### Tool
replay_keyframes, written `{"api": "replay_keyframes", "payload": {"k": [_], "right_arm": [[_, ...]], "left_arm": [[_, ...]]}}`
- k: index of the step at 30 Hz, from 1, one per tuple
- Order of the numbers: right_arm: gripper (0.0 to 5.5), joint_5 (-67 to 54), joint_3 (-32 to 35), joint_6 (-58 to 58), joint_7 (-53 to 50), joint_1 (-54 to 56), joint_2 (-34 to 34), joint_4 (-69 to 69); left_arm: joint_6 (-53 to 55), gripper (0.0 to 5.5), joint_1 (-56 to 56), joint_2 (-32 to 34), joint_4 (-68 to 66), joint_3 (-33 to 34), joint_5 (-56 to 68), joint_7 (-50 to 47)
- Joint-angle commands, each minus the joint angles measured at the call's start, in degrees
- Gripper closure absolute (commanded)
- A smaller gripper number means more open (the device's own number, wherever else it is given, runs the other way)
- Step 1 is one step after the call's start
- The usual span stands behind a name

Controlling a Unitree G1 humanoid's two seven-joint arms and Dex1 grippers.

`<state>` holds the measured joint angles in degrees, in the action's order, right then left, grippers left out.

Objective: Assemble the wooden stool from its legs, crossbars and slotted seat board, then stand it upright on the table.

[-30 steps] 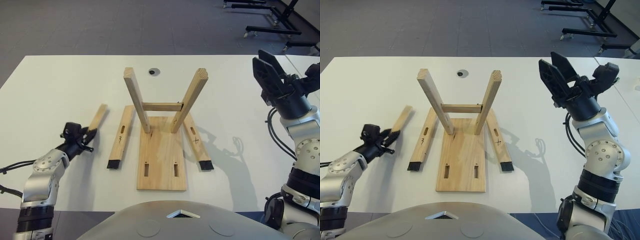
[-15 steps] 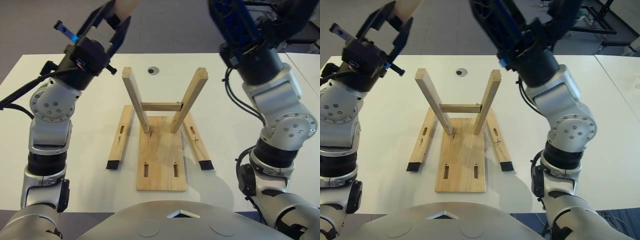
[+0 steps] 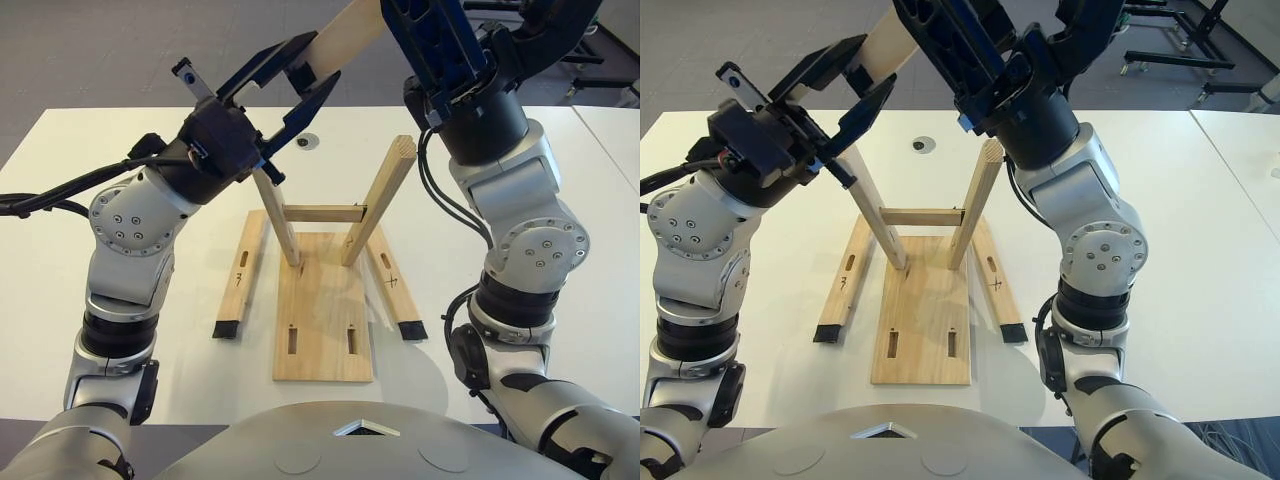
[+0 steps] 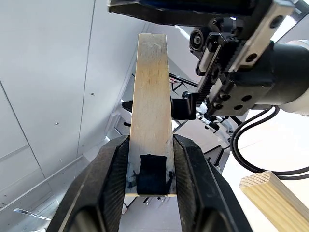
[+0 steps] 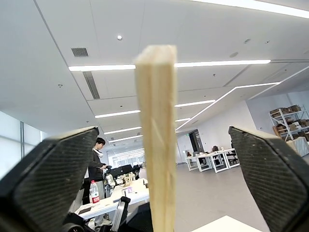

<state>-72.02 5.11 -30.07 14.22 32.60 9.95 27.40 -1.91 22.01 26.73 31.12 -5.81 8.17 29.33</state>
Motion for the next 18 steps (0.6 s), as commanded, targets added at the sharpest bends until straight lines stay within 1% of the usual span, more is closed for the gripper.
{"api": "replay_keyframes", "payload": {"k": [1, 12, 14, 17, 18], "right_arm": [[1.32, -0.4, 0.3, 0.7, 0.1, 1.4, -0.9, 0.5], [3.32, 0.0, 0.6, 0.8, 0.3, 0.8, -0.7, 0.7], [3.79, 0.2, 0.5, 0.8, 0.3, 0.9, -0.6, 0.7], [4.18, 0.5, 0.7, 1.2, 0.6, 1.4, -0.6, 0.4], [4.42, 0.6, 0.8, 1.3, 0.7, 1.5, -0.6, 0.3]], "left_arm": [[0.1, 4.22, -0.7, 0.9, -0.4, 0.1, -1.0, 1.3], [0.9, 4.22, 0.8, -0.6, -1.0, 0.9, -1.2, 0.0], [1.3, 4.22, 0.7, -0.3, -0.9, 0.6, -1.3, 0.3], [1.1, 4.22, -0.3, 1.3, -0.8, 0.2, -1.9, 2.0], [1.0, 4.22, -0.6, 1.7, -0.8, 0.2, -2.0, 2.4]]}}
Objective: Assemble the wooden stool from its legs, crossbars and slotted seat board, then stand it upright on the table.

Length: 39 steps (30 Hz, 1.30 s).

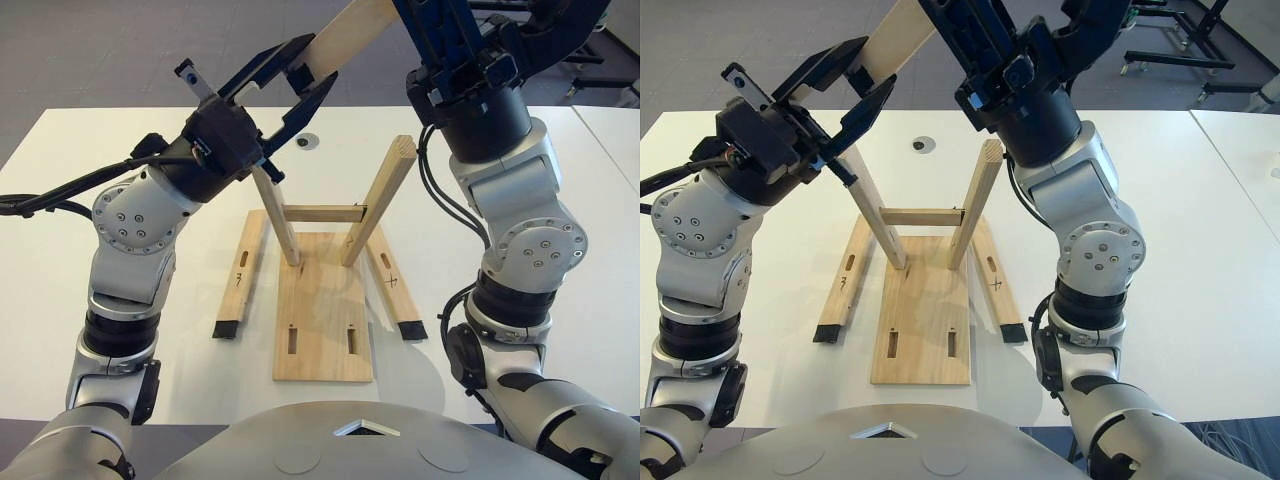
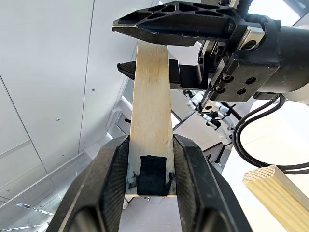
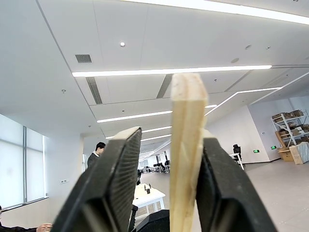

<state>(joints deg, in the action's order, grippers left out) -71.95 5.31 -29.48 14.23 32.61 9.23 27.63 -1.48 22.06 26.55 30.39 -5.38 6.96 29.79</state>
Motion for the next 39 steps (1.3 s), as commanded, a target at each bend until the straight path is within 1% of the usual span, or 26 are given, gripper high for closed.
{"api": "replay_keyframes", "payload": {"k": [1, 3, 5, 12, 16, 17, 20, 22, 24, 27, 28, 30, 32, 34, 35, 37, 39], "right_arm": [[4.62, 0.6, 0.6, 0.9, 0.9, 1.5, 0.1, 0.0], [4.92, 0.8, 0.5, 1.1, 1.4, 1.3, 0.0, 0.2], [5.08, 1.0, 0.6, 1.2, 1.9, 1.1, -0.2, 0.4], [5.1, 1.5, 0.8, 1.5, 2.7, 1.0, -0.4, 0.9], [5.1, 2.9, 0.3, 1.8, 3.0, 1.2, -0.5, 0.6], [5.1, 3.3, 0.3, 2.0, 3.1, 1.3, -0.6, 0.5], [5.1, 5.6, 1.0, 3.6, 2.7, 1.6, -0.7, -0.2], [5.1, 6.7, 2.1, 5.3, 2.5, 2.4, -0.8, -1.1], [5.1, 11.5, 3.6, 8.3, 2.3, 3.6, 0.1, -2.7], [5.1, 16.6, 9.4, 11.9, -1.3, 4.8, 2.9, -5.8], [5.1, 19.8, 11.6, 12.7, -2.7, 4.0, 5.3, -6.4], [5.1, 26.9, 12.9, 14.5, -1.8, 1.6, 10.1, -6.8], [5.1, 30.5, 13.4, 14.1, -0.2, -1.0, 13.7, -7.3], [5.1, 31.4, 13.0, 10.6, 0.6, -5.7, 16.3, -6.6], [5.1, 31.6, 12.1, 8.5, 0.7, -8.4, 16.9, -6.1], [5.1, 34.4, 7.6, 3.4, -0.1, -16.6, 17.8, -3.2], [5.1, 32.5, 5.1, -2.7, -3.0, -24.9, 15.7, 0.9]], "left_arm": [[0.7, 4.22, -0.9, 2.0, 0.0, -0.2, -0.9, 2.2], [1.0, 4.22, -1.6, 2.6, 0.0, -0.7, -1.5, 2.9], [1.2, 4.22, -2.4, 2.6, 0.1, -0.9, -1.3, 3.2], [3.0, 4.22, -3.0, 2.6, -0.7, -0.3, 0.0, 3.3], [1.4, 4.22, -4.9, 1.8, -1.8, 0.0, 1.8, 3.2], [0.6, 3.85, -5.0, 1.3, -2.0, 0.9, 1.3, 1.8], [-1.3, 3.48, -4.7, 0.8, -2.8, 1.8, 0.0, 0.5], [-1.0, 3.11, -4.6, 0.6, -3.0, 2.9, -0.3, -0.5], [-1.0, 2.95, -6.5, 1.9, -4.0, 5.0, -3.0, -2.0], [-1.5, 2.95, -9.8, 3.2, -4.8, 8.2, -5.5, -3.3], [-1.1, 2.95, -10.2, 3.1, -4.7, 9.6, -5.9, -4.4], [1.3, 2.95, -10.9, 2.3, -3.5, 12.1, -6.0, -6.7], [4.6, 2.95, -11.3, 1.6, -2.4, 14.1, -5.6, -8.8], [8.3, 2.95, -12.4, 0.6, 0.3, 16.9, -4.9, -11.3], [10.2, 2.95, -13.1, -0.2, 1.9, 18.3, -4.3, -12.6], [13.4, 2.95, -14.4, -2.2, 4.6, 20.8, -1.7, -14.6], [14.9, 2.95, -15.2, -3.6, 7.2, 21.9, -0.3, -16.0]]}}
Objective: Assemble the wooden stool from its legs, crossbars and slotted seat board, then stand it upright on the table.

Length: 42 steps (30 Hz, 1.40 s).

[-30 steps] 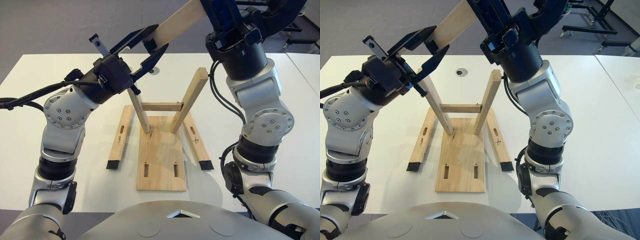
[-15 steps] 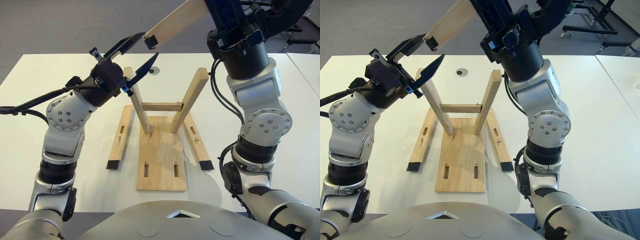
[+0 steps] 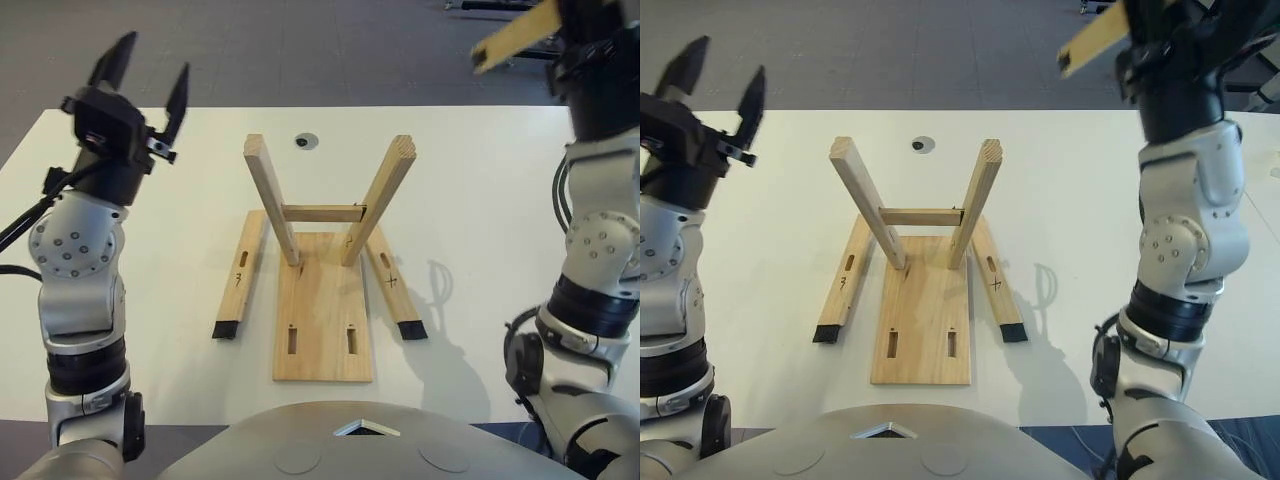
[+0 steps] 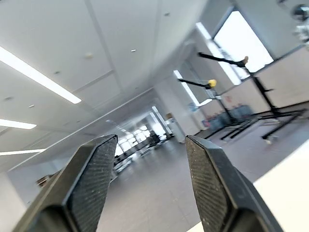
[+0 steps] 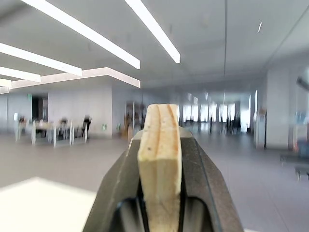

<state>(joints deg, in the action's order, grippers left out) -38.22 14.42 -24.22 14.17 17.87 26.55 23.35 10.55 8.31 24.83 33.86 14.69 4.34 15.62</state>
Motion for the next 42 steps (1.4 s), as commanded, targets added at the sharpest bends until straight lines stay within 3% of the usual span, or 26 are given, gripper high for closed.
{"api": "replay_keyframes", "payload": {"k": [1, 12, 23, 36, 42], "right_arm": [[5.1, -2.3, -4.7, -9.8, -4.1, -12.6, -2.6, 6.7], [5.1, -2.8, -7.8, -17.7, -12.4, -27.7, -9.2, 16.7], [5.1, 4.1, -10.9, -11.6, -13.8, -26.9, -15.6, 13.4], [5.1, 8.7, -11.9, -7.6, -9.9, -27.1, -16.1, 7.0], [5.1, 17.5, -18.4, -7.5, -6.9, -27.5, -10.6, 5.9]], "left_arm": [[3.3, 2.95, -1.8, -2.4, 4.6, 2.1, 2.4, -2.5], [4.4, 2.95, 0.1, -3.2, 4.9, 1.0, 0.6, -5.4], [4.9, 2.95, 2.9, -2.8, 2.3, -0.8, 1.0, -4.2], [5.6, 2.95, 3.2, -3.4, 2.8, -3.2, 1.0, -4.7], [5.5, 2.95, 2.9, -3.7, 3.1, -3.2, 0.5, -5.6]]}}
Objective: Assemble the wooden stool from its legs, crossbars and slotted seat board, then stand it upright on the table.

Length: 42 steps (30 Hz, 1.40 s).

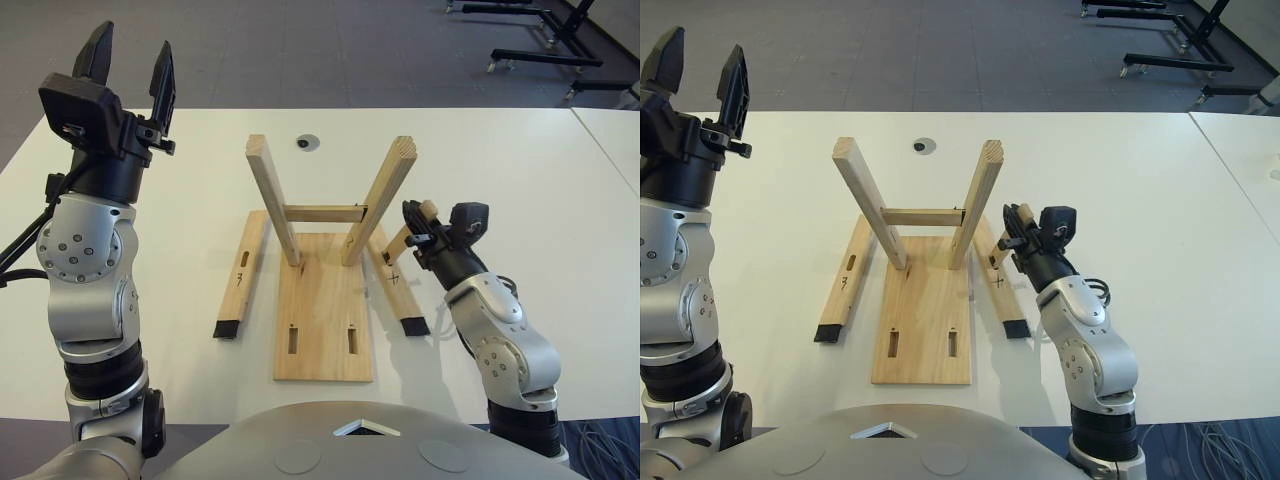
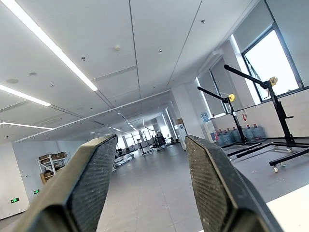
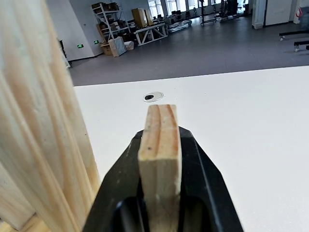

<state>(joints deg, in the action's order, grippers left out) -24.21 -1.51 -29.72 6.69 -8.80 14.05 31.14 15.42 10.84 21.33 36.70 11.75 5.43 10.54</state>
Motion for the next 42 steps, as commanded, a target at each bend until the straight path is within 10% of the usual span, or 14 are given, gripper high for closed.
{"api": "replay_keyframes", "payload": {"k": [1, 34, 42], "right_arm": [[5.1, 4.1, -2.8, -2.3, 0.9, -0.9, 2.2, -2.3], [5.1, 2.3, 7.3, 2.9, 8.1, -3.1, 3.1, -14.2], [3.46, 1.7, 8.1, 1.7, 7.1, -1.2, 1.7, -12.6]], "left_arm": [[0.6, 2.95, 0.2, -0.3, 0.4, -0.4, -0.7, -0.7], [-2.5, 2.95, 0.0, -1.5, -1.3, -0.4, -2.0, -1.0], [-2.7, 2.95, 0.5, -1.6, -1.8, -0.1, -2.0, -1.3]]}}
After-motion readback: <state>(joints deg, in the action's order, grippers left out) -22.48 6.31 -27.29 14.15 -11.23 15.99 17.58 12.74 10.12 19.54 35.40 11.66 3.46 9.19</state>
